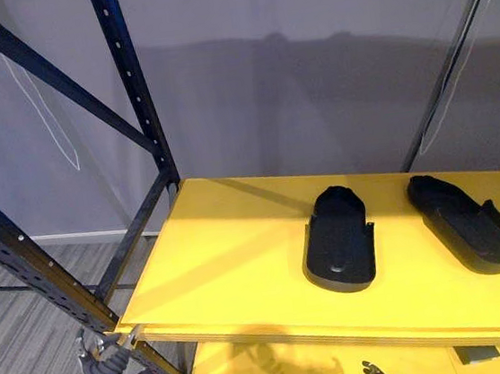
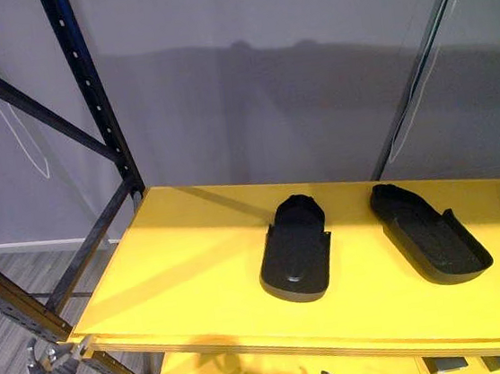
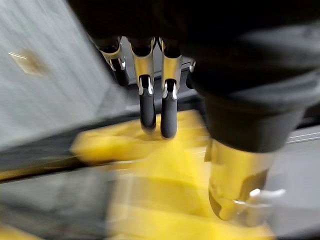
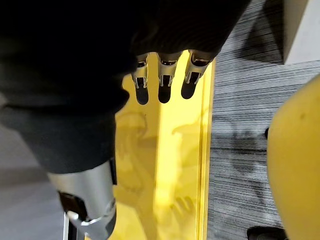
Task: Walk over and take plastic housings, then place them on the shelf
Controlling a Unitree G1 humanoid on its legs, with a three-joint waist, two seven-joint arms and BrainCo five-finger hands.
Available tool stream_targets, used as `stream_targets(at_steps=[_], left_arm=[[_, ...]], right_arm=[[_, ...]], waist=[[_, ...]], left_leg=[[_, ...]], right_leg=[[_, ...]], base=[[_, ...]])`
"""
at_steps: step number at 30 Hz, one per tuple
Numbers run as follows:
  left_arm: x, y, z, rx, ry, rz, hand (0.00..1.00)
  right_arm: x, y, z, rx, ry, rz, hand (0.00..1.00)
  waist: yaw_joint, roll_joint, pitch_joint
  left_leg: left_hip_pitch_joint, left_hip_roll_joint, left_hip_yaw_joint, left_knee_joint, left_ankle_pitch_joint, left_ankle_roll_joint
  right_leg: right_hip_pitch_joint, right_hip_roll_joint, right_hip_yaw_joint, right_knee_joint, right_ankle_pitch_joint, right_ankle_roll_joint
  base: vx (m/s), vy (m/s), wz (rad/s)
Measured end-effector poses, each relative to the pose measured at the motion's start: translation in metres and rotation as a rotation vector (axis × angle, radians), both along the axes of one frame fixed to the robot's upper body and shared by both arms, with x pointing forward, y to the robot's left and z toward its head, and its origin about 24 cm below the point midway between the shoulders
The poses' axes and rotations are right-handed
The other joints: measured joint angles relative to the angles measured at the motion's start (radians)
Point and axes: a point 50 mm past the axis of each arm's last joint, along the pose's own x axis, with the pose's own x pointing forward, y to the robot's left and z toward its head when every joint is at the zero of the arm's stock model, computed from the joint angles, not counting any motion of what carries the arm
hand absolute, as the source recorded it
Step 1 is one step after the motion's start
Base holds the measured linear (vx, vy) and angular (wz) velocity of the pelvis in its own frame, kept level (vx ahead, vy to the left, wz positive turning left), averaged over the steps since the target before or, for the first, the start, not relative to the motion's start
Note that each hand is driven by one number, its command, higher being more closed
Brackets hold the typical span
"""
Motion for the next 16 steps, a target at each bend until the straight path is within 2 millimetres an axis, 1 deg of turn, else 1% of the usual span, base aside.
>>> stream_targets(at_steps=[1, 2, 3, 4, 5, 8, 10, 11, 13, 14, 16], left_arm=[[-0.015, -0.012, -0.013, -0.062, 0.081, 0.010, 0.00], [-0.029, -0.027, -0.023, -0.115, 0.147, 0.006, 0.00], [-0.034, -0.032, -0.023, -0.129, 0.154, 0.001, 0.00], [-0.037, -0.029, -0.023, -0.118, 0.159, 0.010, 0.00], [-0.036, -0.031, -0.023, -0.114, 0.156, 0.020, 0.00], [-0.022, -0.034, -0.017, -0.103, 0.087, 0.005, 0.00], [-0.020, -0.035, -0.017, -0.103, 0.074, -0.001, 0.00], [-0.021, -0.035, -0.018, -0.107, 0.077, 0.003, 0.00], [-0.034, -0.037, -0.028, -0.161, 0.122, 0.037, 0.00], [-0.037, -0.037, -0.030, -0.174, 0.132, 0.049, 0.00], [-0.048, -0.037, -0.037, -0.221, 0.174, 0.075, 0.00]], right_arm=[[0.001, 0.002, 0.000, 0.004, 0.001, -0.004, 0.00], [0.001, 0.005, -0.001, 0.009, 0.002, -0.012, 0.00], [0.001, 0.008, -0.001, 0.018, 0.002, -0.017, 0.00], [0.001, 0.010, -0.001, 0.019, 0.001, -0.021, 0.00], [0.002, 0.009, -0.001, 0.015, 0.000, -0.024, 0.00], [0.002, 0.008, 0.000, 0.007, -0.004, -0.030, 0.00], [0.003, 0.008, 0.000, 0.004, -0.004, -0.033, 0.00], [0.003, 0.008, 0.000, 0.004, -0.004, -0.033, 0.00], [0.002, 0.007, 0.000, 0.006, -0.003, -0.039, 0.00], [0.002, 0.007, 0.000, 0.005, -0.002, -0.040, 0.00], [0.001, 0.002, -0.001, -0.003, 0.003, -0.049, 0.00]], waist=[[0.000, -0.002, 0.007], [0.005, -0.017, 0.017], [0.008, -0.029, 0.024], [0.008, -0.034, 0.027], [0.005, -0.031, 0.029], [0.004, -0.025, 0.032], [0.003, -0.025, 0.031], [0.003, -0.024, 0.031], [0.004, -0.023, 0.032], [0.004, -0.022, 0.032], [0.005, -0.007, 0.027]], left_leg=[[0.005, -0.003, 0.001, -0.009, 0.002, 0.000], [0.003, -0.008, -0.002, -0.014, 0.004, 0.001], [0.001, -0.008, -0.005, -0.016, 0.004, 0.001], [0.002, -0.008, -0.006, -0.015, 0.004, 0.000], [0.004, -0.012, -0.007, -0.015, 0.002, -0.001], [0.006, -0.019, -0.018, -0.014, -0.001, 0.003], [0.006, -0.020, -0.018, -0.014, -0.001, 0.003], [0.006, -0.020, -0.018, -0.014, -0.001, 0.003], [0.008, -0.020, -0.018, -0.016, -0.001, 0.003], [0.009, -0.020, -0.019, -0.017, -0.001, 0.003], [0.024, -0.020, -0.020, -0.033, 0.003, 0.006]], right_leg=[[0.002, -0.001, 0.000, -0.003, 0.000, 0.001], [0.002, -0.002, -0.004, -0.006, 0.000, 0.001], [0.004, -0.001, -0.008, -0.007, 0.000, 0.001], [0.006, -0.001, -0.010, -0.010, 0.000, 0.001], [0.012, -0.005, -0.015, -0.015, 0.000, 0.001], [0.025, -0.011, -0.033, -0.018, 0.000, 0.002], [0.029, -0.013, -0.036, -0.016, 0.000, 0.002], [0.029, -0.013, -0.037, -0.016, 0.000, 0.002], [0.030, -0.013, -0.040, -0.013, 0.000, 0.002], [0.029, -0.013, -0.040, -0.012, 0.000, 0.002], [0.029, -0.013, -0.046, -0.006, 0.000, 0.001]], base=[[0.00, 0.000, 0.00], [0.03, 0.005, 0.06], [0.03, -0.002, 0.08], [0.05, -0.021, 0.06], [0.05, -0.027, 0.09], [0.03, -0.022, 0.11], [0.01, -0.015, 0.02], [0.00, -0.032, 0.01], [-0.01, -0.016, 0.01], [-0.05, -0.025, 0.03], [-0.06, -0.024, 0.01]])
